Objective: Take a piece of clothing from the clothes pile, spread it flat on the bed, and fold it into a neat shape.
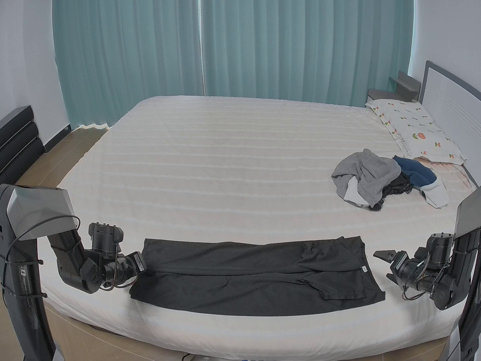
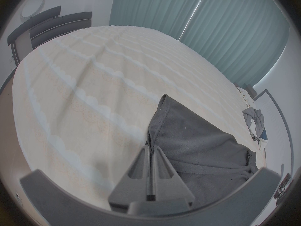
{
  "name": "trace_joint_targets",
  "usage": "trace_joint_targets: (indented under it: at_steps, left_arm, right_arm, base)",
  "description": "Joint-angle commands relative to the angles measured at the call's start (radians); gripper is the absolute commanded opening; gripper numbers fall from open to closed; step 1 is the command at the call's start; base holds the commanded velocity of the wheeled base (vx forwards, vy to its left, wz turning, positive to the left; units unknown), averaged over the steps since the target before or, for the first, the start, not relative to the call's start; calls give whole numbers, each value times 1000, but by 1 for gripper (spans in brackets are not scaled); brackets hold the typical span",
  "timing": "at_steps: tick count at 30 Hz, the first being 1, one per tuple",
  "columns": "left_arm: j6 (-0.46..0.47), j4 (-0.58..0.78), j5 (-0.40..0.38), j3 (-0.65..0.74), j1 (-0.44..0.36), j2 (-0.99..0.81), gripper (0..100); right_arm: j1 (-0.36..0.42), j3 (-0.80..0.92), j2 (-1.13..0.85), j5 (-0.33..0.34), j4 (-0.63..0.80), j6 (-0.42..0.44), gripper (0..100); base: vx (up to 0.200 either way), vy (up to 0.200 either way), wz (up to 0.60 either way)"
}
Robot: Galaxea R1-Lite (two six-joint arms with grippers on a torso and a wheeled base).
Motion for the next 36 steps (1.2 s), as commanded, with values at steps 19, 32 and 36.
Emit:
trace_joint_targets:
  at_steps: [19, 32, 36]
  left_arm:
    - [-197, 10, -136, -59, 40, -39, 100]
    - [-220, -1, -136, -102, 61, 19, 100]
    - [-220, -1, -135, -102, 61, 20, 100]
  right_arm:
    - [156, -209, 9, -14, 106, -14, 100]
    - [123, -481, 109, -14, 375, -8, 100]
    - [137, -495, 95, -16, 369, -13, 100]
  base:
    - [0, 0, 0]
    - [0, 0, 0]
    - [0, 0, 0]
